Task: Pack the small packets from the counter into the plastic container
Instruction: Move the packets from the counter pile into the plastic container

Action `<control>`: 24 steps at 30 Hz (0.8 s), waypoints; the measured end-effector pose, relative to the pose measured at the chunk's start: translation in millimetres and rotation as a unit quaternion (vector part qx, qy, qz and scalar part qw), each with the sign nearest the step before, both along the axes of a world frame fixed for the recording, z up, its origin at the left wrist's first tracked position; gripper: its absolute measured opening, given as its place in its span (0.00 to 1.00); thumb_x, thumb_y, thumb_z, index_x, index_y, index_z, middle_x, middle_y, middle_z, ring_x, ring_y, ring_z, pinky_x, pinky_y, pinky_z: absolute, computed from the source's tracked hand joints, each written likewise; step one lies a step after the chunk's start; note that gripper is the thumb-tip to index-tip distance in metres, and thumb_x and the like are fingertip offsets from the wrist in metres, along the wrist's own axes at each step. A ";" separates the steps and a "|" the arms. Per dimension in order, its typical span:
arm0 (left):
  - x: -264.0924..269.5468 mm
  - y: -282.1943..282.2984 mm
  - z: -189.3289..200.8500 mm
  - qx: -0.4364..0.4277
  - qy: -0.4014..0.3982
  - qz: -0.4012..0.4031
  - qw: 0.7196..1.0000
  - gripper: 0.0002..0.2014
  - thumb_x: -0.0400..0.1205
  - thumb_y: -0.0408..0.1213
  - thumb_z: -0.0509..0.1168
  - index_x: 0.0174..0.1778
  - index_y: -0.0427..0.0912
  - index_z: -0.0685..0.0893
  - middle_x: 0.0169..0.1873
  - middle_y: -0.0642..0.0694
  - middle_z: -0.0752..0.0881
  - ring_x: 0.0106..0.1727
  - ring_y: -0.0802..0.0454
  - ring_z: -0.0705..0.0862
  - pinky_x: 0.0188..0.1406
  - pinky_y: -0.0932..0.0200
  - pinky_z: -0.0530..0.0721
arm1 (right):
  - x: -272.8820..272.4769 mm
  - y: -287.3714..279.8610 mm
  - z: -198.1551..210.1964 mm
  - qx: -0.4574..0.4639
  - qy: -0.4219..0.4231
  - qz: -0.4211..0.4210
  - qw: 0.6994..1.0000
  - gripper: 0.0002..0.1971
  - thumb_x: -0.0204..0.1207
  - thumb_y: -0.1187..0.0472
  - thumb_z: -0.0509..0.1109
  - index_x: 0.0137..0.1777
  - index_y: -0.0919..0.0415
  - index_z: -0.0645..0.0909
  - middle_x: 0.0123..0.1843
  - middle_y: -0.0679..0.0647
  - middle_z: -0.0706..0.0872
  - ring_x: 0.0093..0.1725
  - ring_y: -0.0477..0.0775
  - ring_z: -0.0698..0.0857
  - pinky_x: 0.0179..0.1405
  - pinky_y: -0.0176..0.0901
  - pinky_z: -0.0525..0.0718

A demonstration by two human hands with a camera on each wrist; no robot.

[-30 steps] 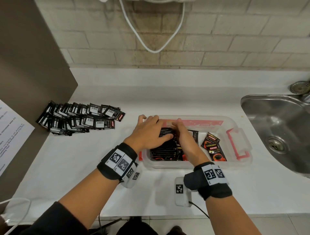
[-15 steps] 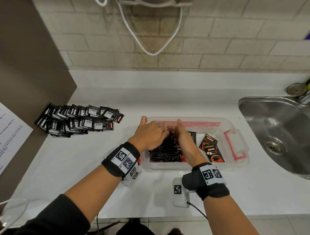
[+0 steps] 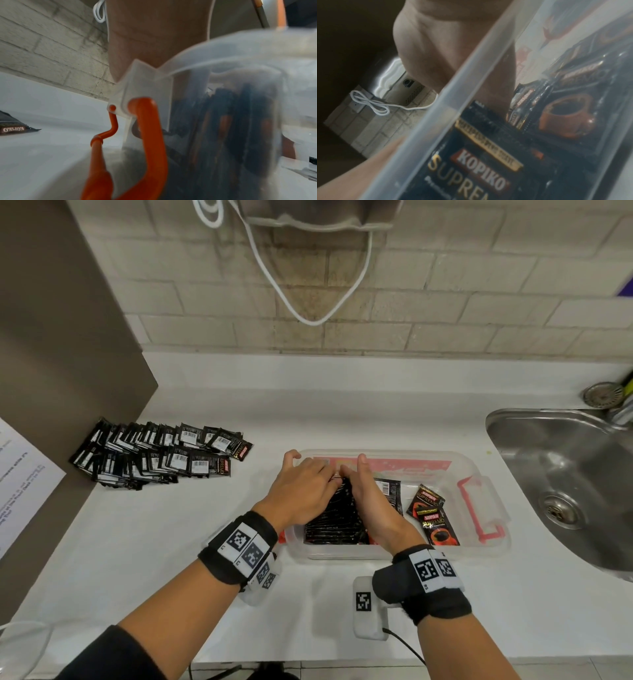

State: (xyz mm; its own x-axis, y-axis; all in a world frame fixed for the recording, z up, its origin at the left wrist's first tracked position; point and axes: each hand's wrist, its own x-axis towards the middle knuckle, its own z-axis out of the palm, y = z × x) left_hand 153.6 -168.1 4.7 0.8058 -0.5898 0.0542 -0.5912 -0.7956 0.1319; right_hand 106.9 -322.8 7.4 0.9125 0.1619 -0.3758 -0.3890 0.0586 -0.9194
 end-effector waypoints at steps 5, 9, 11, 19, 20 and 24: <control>-3.0 0.2 1.9 -0.008 -0.021 0.025 0.999 0.23 0.91 0.51 0.42 0.61 0.48 0.82 0.51 0.53 0.82 0.56 0.50 0.78 0.76 0.41 0.58 | -1.4 -1.6 0.4 0.015 0.013 -0.012 1.000 0.52 0.69 0.19 0.44 0.88 0.52 0.51 0.88 0.49 0.55 0.87 0.50 0.54 0.86 0.52 0.50; -3.1 -0.4 1.0 -0.006 -0.023 0.028 0.999 0.22 0.91 0.47 0.44 0.55 0.47 0.84 0.47 0.53 0.83 0.53 0.49 0.79 0.75 0.42 0.59 | -2.0 -0.5 3.1 0.013 0.014 0.003 1.000 0.48 0.75 0.22 0.42 0.87 0.54 0.56 0.87 0.51 0.61 0.85 0.48 0.61 0.78 0.42 0.60; -1.5 0.3 1.5 -0.009 -0.016 0.029 0.999 0.21 0.91 0.46 0.45 0.53 0.47 0.84 0.46 0.53 0.82 0.52 0.50 0.79 0.74 0.42 0.59 | -1.6 0.1 4.6 0.013 0.003 0.010 1.000 0.43 0.76 0.23 0.43 0.78 0.52 0.70 0.79 0.53 0.76 0.75 0.44 0.76 0.69 0.38 0.72; -2.3 1.9 4.1 -0.065 0.005 0.027 0.998 0.12 0.89 0.45 0.48 0.52 0.47 0.77 0.39 0.55 0.76 0.45 0.52 0.75 0.72 0.43 0.59 | -5.0 3.4 11.5 -0.023 -0.018 0.039 0.999 0.31 0.75 0.23 0.47 0.62 0.34 0.85 0.63 0.41 0.88 0.65 0.38 0.84 0.64 0.37 0.79; -0.4 3.6 5.3 -0.071 0.005 0.022 0.997 0.11 0.89 0.46 0.50 0.51 0.48 0.75 0.39 0.56 0.76 0.47 0.51 0.75 0.70 0.44 0.60 | -4.8 3.7 11.8 -0.030 -0.019 0.045 0.998 0.29 0.76 0.24 0.47 0.61 0.31 0.85 0.63 0.40 0.88 0.65 0.38 0.84 0.66 0.39 0.77; 10.8 17.2 18.1 -0.152 -0.009 0.003 0.988 0.10 0.88 0.46 0.55 0.48 0.48 0.80 0.44 0.56 0.80 0.51 0.55 0.71 0.58 0.52 0.65 | -4.8 3.8 13.5 -0.030 0.008 0.067 0.997 0.31 0.77 0.25 0.46 0.58 0.35 0.87 0.60 0.46 0.90 0.62 0.43 0.87 0.59 0.38 0.81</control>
